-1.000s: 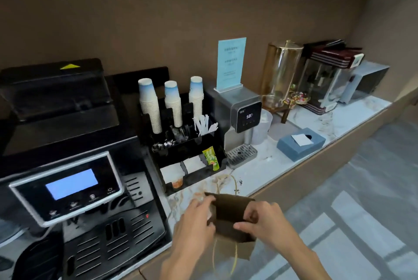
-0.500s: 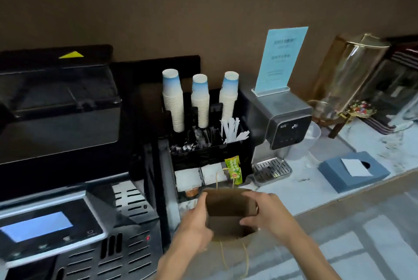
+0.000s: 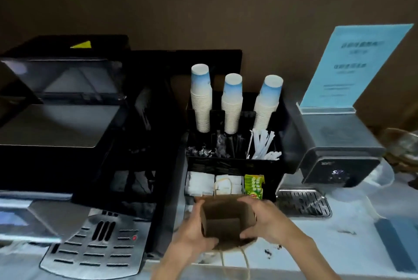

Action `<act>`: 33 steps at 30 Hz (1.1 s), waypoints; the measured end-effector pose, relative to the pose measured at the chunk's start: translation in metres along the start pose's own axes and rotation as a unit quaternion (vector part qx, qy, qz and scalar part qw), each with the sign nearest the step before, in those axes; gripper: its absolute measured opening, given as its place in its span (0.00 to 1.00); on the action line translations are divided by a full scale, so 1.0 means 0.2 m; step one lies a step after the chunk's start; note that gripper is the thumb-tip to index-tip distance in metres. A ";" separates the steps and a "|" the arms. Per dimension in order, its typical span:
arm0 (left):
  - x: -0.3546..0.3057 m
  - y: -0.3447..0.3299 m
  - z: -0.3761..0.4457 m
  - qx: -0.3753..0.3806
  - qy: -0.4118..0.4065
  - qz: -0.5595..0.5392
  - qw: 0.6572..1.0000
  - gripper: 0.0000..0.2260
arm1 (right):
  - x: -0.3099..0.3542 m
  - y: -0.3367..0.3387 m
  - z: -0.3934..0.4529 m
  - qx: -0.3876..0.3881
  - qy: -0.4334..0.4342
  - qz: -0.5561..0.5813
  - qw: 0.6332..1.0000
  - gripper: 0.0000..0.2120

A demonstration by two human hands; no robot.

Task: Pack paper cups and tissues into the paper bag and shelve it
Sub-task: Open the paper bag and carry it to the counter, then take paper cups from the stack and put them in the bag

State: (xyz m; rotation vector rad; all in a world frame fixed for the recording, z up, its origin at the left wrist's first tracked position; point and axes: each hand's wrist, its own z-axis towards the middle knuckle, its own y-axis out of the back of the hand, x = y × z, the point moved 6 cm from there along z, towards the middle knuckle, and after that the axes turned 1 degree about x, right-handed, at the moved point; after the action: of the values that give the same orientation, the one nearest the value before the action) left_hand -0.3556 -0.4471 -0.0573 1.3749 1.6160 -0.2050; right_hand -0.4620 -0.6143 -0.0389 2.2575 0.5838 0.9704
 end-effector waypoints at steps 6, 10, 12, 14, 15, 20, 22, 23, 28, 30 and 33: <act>-0.02 -0.02 -0.02 -0.025 -0.010 -0.039 0.999 0.45 | -0.04 0.00 0.01 0.018 0.044 0.027 0.999 0.43; -0.03 -0.03 -0.01 -0.023 -0.031 -0.068 0.997 0.47 | -0.04 0.02 0.01 -0.005 0.073 0.044 0.996 0.40; -0.02 -0.04 -0.01 -0.032 -0.031 -0.078 0.996 0.47 | -0.04 0.02 0.01 -0.019 0.086 0.052 0.995 0.38; -0.02 -0.06 0.00 -0.044 -0.029 -0.074 0.996 0.48 | -0.05 0.01 0.01 -0.031 0.088 0.070 0.993 0.36; -0.02 -0.06 0.00 -0.045 -0.028 -0.070 0.996 0.48 | -0.05 0.02 0.01 -0.038 0.088 0.082 0.992 0.35; -0.04 -0.06 0.04 -0.030 -0.043 -0.047 0.998 0.47 | -0.06 0.02 0.01 -0.056 0.089 0.105 0.989 0.33; -0.05 -0.04 0.05 -0.029 -0.048 -0.040 0.998 0.48 | -0.03 0.04 0.02 -0.057 0.094 0.106 0.988 0.32; -0.06 -0.04 0.06 -0.029 -0.049 -0.033 0.998 0.48 | -0.02 0.06 0.02 -0.059 0.098 0.107 0.988 0.31; -0.08 0.00 0.09 -0.038 -0.056 -0.012 0.998 0.49 | 0.09 0.23 0.00 -0.043 0.122 0.096 0.987 0.26; -0.09 0.01 0.10 -0.043 -0.059 0.005 0.997 0.49 | 0.18 0.40 0.00 -0.058 0.142 0.099 0.983 0.26; -0.10 0.02 0.10 -0.051 -0.062 0.027 0.996 0.49 | 0.36 0.74 0.07 -0.146 0.174 0.115 0.967 0.25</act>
State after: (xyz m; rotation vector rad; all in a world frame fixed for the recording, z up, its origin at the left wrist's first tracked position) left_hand -0.3429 -0.4720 -0.0507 1.3007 1.4663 -0.1702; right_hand -0.3828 -0.6825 0.0904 1.9307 0.2979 1.4846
